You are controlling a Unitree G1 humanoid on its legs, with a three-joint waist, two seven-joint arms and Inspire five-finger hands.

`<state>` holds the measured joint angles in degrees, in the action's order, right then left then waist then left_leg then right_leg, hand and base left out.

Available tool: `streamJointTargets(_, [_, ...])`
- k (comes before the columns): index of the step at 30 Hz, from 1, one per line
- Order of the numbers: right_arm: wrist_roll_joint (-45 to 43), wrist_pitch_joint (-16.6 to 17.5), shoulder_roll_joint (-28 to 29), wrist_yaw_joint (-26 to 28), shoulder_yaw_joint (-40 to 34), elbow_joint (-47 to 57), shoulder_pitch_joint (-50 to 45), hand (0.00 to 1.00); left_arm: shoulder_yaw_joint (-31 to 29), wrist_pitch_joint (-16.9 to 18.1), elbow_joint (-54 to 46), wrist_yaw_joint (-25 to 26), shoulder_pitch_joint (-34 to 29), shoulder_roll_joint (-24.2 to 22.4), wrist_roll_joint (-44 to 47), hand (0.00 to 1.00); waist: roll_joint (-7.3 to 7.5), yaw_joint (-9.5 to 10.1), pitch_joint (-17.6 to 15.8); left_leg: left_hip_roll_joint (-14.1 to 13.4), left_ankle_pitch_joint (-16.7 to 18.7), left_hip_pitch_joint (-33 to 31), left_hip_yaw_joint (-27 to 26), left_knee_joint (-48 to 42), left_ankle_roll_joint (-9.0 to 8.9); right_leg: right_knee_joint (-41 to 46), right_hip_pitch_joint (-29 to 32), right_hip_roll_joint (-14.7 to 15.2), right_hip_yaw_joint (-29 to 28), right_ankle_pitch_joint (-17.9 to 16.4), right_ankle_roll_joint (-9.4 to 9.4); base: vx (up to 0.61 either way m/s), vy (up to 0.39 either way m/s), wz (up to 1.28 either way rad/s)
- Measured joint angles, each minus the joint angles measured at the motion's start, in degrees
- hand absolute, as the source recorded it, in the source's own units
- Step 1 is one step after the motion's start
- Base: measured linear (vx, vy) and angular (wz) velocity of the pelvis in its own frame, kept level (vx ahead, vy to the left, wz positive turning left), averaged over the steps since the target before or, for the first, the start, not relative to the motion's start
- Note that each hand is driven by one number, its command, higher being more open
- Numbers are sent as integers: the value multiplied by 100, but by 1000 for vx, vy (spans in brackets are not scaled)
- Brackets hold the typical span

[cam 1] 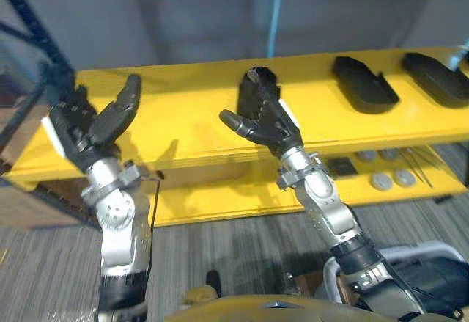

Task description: Walk over and take three plastic housings, then place them on the shelf

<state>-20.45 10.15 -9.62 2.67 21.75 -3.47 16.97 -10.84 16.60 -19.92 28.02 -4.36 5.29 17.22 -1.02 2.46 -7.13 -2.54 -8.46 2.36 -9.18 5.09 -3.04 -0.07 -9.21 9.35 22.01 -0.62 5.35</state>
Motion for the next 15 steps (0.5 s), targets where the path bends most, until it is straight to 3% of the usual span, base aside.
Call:
streamJointTargets(4, [1,-146,461,-357,291,-255,312,100,-71,-90,-195,-143,-769,-342,28,100,102,257,64,10,-62,-22,195,0,13,-16,-114,8,216,0,0,-13,-3,28])
streamJointTargets(6, [5,-224,638,-579,366,-448,538,100,-71,-326,-195,-461,-1085,-450,149,100,178,388,110,17,-109,-119,310,1,18,-18,-92,11,319,1,-1,-24,16,26])
streamJointTargets(9, [193,-345,844,-786,378,-835,775,100,-55,-492,-196,-743,-1376,-508,305,100,213,441,132,27,-119,-157,371,1,32,-10,-96,25,397,1,-1,-19,19,18])
streamJointTargets(15, [742,-1087,1181,-1797,386,-1885,987,100,256,-549,-201,-1292,-1666,-528,324,100,176,585,110,31,-146,-205,454,1,18,-1,-95,15,468,-14,21,-13,3,7])
